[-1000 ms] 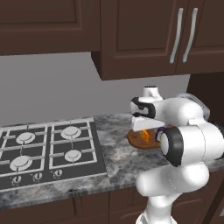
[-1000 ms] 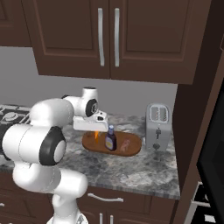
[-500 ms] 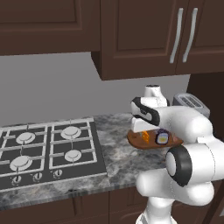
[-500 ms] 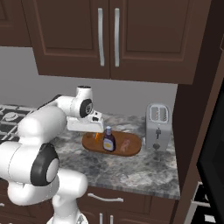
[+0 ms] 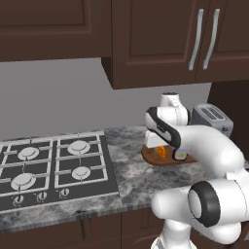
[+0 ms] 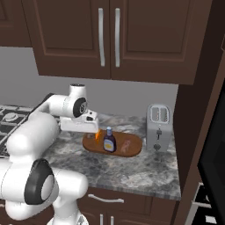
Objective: Retrieve the reheated potato from the microwave, then place the potato, cheese, and condiment on the cutting board.
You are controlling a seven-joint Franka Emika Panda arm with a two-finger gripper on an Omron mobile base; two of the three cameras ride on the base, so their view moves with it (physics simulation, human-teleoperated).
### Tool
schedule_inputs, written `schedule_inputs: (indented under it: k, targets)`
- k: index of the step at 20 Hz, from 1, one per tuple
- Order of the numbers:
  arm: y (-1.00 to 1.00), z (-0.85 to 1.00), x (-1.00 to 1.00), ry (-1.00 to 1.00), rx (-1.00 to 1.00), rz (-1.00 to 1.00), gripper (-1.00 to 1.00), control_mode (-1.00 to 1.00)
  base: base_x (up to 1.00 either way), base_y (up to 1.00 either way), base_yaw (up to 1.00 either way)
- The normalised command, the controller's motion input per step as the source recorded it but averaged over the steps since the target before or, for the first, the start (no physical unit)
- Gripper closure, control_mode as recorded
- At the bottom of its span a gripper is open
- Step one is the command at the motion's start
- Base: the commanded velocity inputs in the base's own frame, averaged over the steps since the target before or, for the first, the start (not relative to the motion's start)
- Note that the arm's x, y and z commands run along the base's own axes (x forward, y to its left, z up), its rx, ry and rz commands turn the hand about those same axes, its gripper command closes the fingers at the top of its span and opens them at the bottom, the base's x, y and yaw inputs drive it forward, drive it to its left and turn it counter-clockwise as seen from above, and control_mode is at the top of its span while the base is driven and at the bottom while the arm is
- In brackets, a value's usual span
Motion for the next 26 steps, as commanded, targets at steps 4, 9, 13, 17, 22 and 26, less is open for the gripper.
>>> schedule_inputs:
  k: [4,9,13,17,22,26]
  targets:
    - [0.08,0.01,-0.71,-0.31,0.0,0.0,-1.0,-1.0,0.0,0.0,0.0]
    - [0.03,0.06,-0.69,-0.27,0.03,-0.03,-1.0,-1.0,0.0,0.0,0.0]
    - [0.02,0.32,-0.56,-0.01,0.04,-0.04,-1.0,-1.0,0.0,0.0,0.0]
    - [0.02,0.37,-0.58,0.0,0.01,-0.04,-1.0,-1.0,0.0,0.0,0.0]
    - [0.03,0.34,-0.59,0.0,-0.01,-0.03,-1.0,-1.0,0.0,0.0,0.0]
    - [0.04,0.27,-0.56,0.0,0.0,-0.03,-1.0,-1.0,0.0,0.0,0.0]
